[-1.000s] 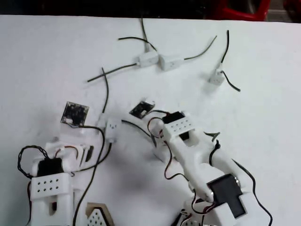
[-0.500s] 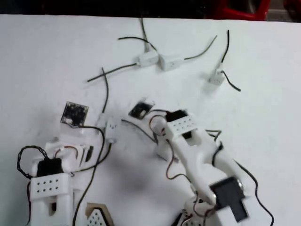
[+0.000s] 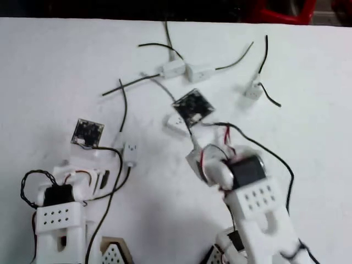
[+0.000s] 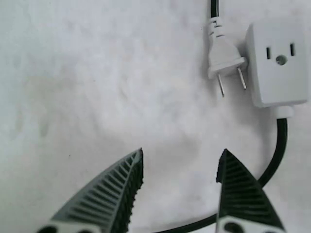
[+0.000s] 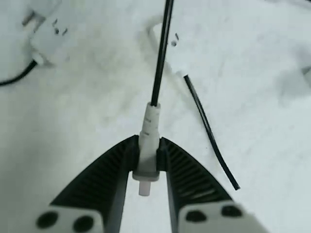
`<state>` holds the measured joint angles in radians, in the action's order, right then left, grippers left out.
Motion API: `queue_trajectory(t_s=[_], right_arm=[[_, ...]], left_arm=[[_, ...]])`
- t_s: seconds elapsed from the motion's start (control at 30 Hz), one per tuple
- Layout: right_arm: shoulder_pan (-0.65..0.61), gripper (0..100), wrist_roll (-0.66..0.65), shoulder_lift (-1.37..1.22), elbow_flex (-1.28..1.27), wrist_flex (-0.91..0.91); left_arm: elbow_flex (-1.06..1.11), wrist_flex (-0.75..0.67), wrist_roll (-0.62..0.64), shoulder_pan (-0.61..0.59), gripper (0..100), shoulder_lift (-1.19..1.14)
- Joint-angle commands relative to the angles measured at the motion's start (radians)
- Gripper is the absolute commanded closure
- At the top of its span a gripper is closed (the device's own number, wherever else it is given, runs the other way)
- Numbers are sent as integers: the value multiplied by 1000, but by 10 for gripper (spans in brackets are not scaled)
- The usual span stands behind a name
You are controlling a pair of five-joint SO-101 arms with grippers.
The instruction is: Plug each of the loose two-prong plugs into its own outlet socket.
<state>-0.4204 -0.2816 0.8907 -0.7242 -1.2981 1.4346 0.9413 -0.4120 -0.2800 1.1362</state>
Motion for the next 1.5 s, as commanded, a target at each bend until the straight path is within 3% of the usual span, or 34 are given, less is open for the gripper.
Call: queue_trajectory(t_s=[0.0,0.13,0.37,0.63,0.8,0.97,1.33,1.47], right_arm=[[7,981,78,137,-9,65],[7,981,133,240,-150,213],[-41,981,155,407,-399,421],[-243,981,157,613,-491,440],[-257,981,167,659,-516,440],[-318,981,304,659,-532,438],[-369,981,304,657,-549,446],[-364,981,304,657,-551,446]], left_arm=[[-9,-21,-8,-8,752,19],[-20,-21,0,-4,752,19],[-222,0,218,25,752,19],[-365,0,351,248,752,19],[-423,0,456,369,752,19],[-453,-35,496,461,752,19],[-450,-11,485,688,752,21],[-446,3,419,725,752,21]])
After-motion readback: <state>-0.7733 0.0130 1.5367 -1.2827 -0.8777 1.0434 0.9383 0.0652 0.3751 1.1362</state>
